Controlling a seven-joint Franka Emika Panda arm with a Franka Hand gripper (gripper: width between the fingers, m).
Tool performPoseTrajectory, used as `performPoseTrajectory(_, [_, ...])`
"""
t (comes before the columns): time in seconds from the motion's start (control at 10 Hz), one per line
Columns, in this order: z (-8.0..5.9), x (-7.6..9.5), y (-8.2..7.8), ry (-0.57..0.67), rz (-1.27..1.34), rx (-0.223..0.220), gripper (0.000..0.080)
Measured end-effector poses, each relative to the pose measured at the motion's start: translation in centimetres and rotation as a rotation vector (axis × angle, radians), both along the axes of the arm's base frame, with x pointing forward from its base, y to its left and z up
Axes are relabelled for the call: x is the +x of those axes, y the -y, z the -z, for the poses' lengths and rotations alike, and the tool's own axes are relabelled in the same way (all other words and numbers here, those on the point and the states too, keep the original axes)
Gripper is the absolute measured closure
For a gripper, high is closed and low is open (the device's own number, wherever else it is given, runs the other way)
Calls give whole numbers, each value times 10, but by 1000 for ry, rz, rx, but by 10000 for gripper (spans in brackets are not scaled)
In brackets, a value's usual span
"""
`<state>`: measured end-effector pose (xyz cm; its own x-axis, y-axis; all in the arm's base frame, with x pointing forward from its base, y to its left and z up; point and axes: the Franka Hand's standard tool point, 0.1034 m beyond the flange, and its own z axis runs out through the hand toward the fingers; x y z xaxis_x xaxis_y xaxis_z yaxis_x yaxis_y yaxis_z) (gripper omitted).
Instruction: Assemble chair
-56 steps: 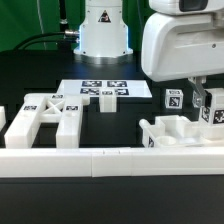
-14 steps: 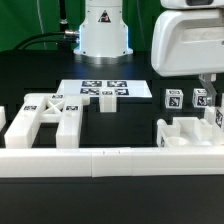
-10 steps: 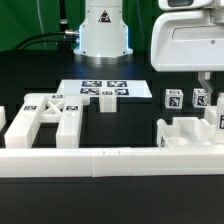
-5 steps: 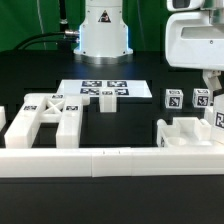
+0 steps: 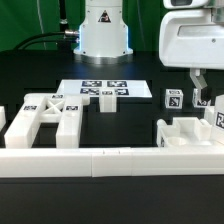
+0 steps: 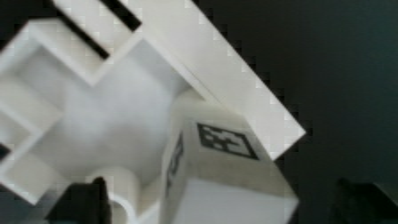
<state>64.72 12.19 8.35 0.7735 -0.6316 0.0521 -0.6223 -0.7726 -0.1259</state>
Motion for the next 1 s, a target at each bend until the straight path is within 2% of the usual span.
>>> performPoseTrajectory(0.1, [1, -1, 0, 3, -77, -10, 155])
performPoseTrajectory(0.4, [2, -1, 0, 18, -313, -38, 151])
performPoseTrajectory(0.7, [3, -2, -2, 27, -648, -124, 151])
performPoseTrajectory(1.0, [0, 2, -1, 34, -921, -180, 151])
